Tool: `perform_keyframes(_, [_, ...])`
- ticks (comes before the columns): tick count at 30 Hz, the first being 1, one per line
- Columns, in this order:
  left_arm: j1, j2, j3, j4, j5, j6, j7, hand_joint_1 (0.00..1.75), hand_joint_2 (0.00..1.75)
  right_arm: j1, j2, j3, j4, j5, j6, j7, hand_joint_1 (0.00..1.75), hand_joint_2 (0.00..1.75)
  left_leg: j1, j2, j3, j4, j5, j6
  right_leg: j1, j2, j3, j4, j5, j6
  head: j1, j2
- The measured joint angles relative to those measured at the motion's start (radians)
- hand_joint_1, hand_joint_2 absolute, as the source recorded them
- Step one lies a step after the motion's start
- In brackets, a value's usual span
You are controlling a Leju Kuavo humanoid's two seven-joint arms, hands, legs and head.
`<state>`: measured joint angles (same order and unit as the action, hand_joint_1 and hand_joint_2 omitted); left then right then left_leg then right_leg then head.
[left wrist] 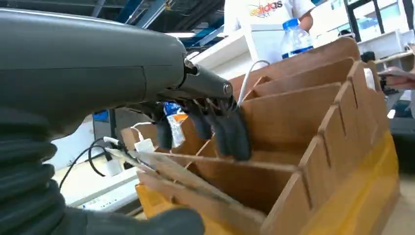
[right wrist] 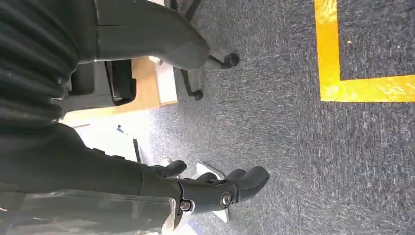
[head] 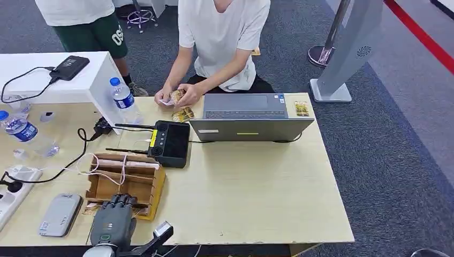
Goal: Pass the card to the sensor for recognition and then transmit it.
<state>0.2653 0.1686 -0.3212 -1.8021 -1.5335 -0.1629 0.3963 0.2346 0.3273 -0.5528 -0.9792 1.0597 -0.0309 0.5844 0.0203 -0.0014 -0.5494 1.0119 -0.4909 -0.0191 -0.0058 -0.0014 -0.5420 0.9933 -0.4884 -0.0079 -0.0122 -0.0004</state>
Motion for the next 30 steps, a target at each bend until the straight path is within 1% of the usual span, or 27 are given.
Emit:
perform_keyframes(22, [0.001, -0.009, 0.014, 0.0, 0.0, 0.005, -0.007, 1.75, 1.75, 0.0, 0.0, 0.0, 0.0, 0.0, 0.0, 0.0, 0.0, 1.75, 0.0, 0.0, 0.0, 0.0, 0.0, 0.0, 0.0, 0.0, 0.001, 0.0, 0.0, 0.0, 0.0, 0.0])
perform_keyframes(23, [0.001, -0.009, 0.014, 0.0, 0.0, 0.005, -0.007, 1.71, 1.75, 0.0, 0.0, 0.0, 0.0, 0.0, -0.001, 0.0, 0.0, 1.75, 0.0, 0.0, 0.0, 0.0, 0.0, 0.0, 0.0, 0.0, 0.0, 0.0, 0.0, 0.0, 0.0, 0.0])
perform_keyframes(24, [0.001, -0.009, 0.014, 0.0, 0.0, 0.005, -0.007, 1.75, 1.75, 0.0, 0.0, 0.0, 0.0, 0.0, 0.0, 0.0, 0.0, 1.75, 0.0, 0.0, 0.0, 0.0, 0.0, 0.0, 0.0, 0.0, 0.0, 0.0, 0.0, 0.0, 0.0, 0.0])
perform_keyframes(30, [0.002, -0.009, 0.015, 0.0, 0.0, 0.009, -0.002, 1.75, 1.75, 0.0, 0.0, 0.0, 0.0, 0.0, -0.001, 0.0, 0.0, 1.75, 0.0, 0.0, 0.0, 0.0, 0.0, 0.0, 0.0, 0.0, 0.0, 0.0, 0.0, 0.0, 0.0, 0.0])
